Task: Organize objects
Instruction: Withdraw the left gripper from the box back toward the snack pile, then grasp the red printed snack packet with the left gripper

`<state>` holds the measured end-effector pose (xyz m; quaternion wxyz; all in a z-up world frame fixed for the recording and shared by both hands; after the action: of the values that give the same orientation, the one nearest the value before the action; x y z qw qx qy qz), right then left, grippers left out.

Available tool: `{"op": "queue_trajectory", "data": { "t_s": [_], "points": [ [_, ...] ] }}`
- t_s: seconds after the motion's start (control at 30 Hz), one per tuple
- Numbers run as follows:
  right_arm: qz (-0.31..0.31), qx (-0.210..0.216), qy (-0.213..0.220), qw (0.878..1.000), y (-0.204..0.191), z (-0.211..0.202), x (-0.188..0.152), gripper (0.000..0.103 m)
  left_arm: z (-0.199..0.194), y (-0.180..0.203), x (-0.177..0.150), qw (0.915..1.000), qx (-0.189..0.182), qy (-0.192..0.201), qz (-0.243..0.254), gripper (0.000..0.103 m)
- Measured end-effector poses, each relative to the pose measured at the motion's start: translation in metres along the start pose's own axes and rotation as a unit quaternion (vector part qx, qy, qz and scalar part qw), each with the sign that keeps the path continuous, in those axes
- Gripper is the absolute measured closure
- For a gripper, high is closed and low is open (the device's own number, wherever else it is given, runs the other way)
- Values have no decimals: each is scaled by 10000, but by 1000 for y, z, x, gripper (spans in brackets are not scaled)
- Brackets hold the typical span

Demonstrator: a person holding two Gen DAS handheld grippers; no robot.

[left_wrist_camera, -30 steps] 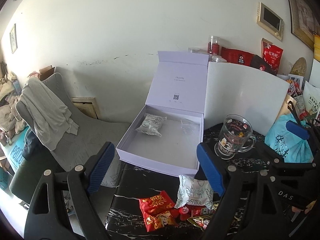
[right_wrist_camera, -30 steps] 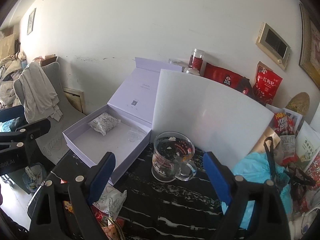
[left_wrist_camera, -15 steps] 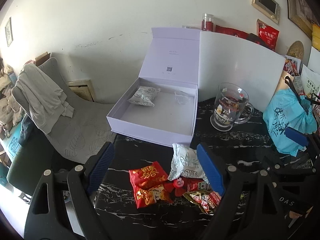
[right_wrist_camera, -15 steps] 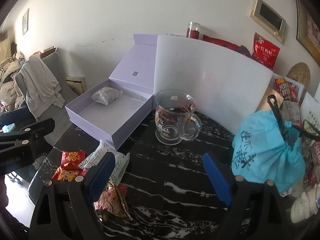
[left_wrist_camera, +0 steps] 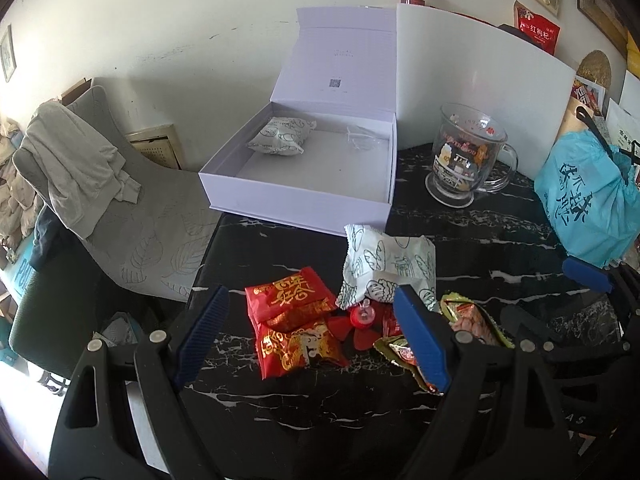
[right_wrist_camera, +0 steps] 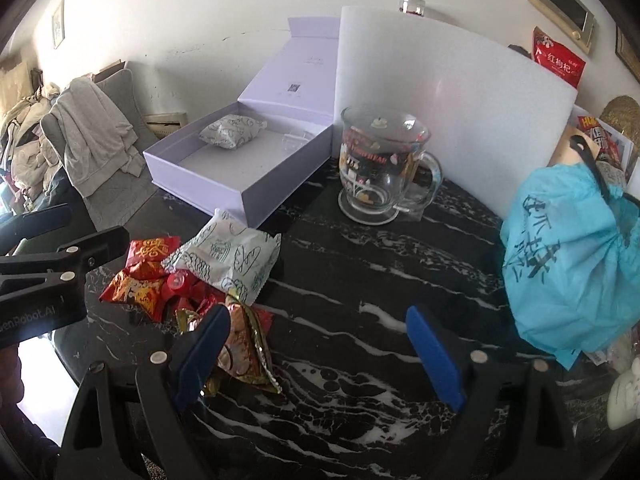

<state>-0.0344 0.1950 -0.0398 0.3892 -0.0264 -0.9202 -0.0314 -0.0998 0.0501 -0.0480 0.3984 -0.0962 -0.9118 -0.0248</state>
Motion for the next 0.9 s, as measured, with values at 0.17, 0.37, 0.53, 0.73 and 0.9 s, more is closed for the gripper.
{"op": "queue_trajectory", "data": {
  "t_s": [0.17,0.37,0.53,0.73,0.9],
  "points": [
    [-13,251,-135,9996,-8,8,-12,12,8,-3,-14,9999,-27,-136,-48,19],
    [-101,518,-218,9984,-20,16,-28,12,19,-3,-30,9995,-124,-294,-28,19],
    [-145,794,-182,9966,-31,19,-34,12,29,-5,-38,9989,-146,-449,-38,19],
    [-310,1064,-79,9938,-43,21,-34,12,44,-8,-45,9979,-130,-619,-98,19],
    [-488,1202,-69,9915,-55,31,-38,12,59,-11,-55,9967,-32,-808,-40,19]
  ]
}}
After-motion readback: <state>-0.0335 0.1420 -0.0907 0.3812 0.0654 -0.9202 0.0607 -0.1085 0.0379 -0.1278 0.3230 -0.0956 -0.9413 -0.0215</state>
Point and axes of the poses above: each gripper's, at about its wrist camera, not at the fingertips, and z roughly the way its jaws point, y to its right, x to its top, the point moved 9 cm from there along z, roughly the way its jaws point, and after that the axes turned 6 degrees about y, right-handed, at the moved point
